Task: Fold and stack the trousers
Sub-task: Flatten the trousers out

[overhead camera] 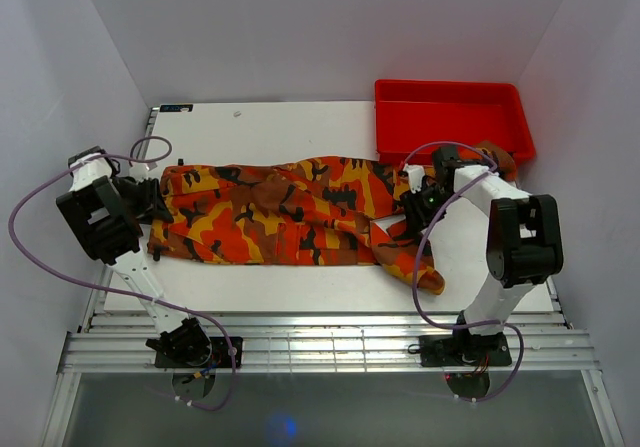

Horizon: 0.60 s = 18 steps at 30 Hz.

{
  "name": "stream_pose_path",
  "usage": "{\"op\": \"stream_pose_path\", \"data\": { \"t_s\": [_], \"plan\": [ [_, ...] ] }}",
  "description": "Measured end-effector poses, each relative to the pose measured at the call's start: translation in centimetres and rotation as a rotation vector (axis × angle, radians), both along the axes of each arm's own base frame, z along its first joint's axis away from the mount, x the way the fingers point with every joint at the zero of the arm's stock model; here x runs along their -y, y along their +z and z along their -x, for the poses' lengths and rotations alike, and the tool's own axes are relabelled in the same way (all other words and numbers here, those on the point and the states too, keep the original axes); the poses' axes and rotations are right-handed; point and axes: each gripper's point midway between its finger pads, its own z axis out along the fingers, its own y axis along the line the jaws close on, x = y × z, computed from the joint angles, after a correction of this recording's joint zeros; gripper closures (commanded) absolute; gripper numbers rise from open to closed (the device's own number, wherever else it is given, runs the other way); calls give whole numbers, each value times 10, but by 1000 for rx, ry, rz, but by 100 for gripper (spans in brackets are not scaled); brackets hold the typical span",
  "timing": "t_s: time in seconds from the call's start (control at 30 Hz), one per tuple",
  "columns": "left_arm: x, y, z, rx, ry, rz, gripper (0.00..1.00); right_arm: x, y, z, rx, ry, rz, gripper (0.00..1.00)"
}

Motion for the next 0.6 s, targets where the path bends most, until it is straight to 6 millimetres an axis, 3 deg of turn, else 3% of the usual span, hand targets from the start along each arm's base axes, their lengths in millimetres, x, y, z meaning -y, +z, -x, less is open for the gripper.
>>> {"op": "stream_pose_path", "data": {
  "t_s": [0.03, 0.07, 0.1, 0.27, 0.5, 0.6],
  "plan": [
    [0, -1, 1, -3, 2, 1, 55, 0, -4, -1, -2, -5, 4, 71],
    [1, -1, 1, -4, 3, 2, 56, 1, -8, -1, -7, -11, 9, 89],
    [1, -1, 1, -5, 3, 2, 56, 3, -11, -1, -11, -18, 17, 92],
    [0, -1, 0, -3, 4, 1, 61, 26, -5, -3, 9, -78, 30, 92],
    [1, -5, 2, -6, 2, 2, 62, 122, 60, -19, 195, -281, 82, 92],
    [1, -5, 2, -5, 2, 1, 62, 147, 77, -15, 254, -303, 148, 92]
  ]
}}
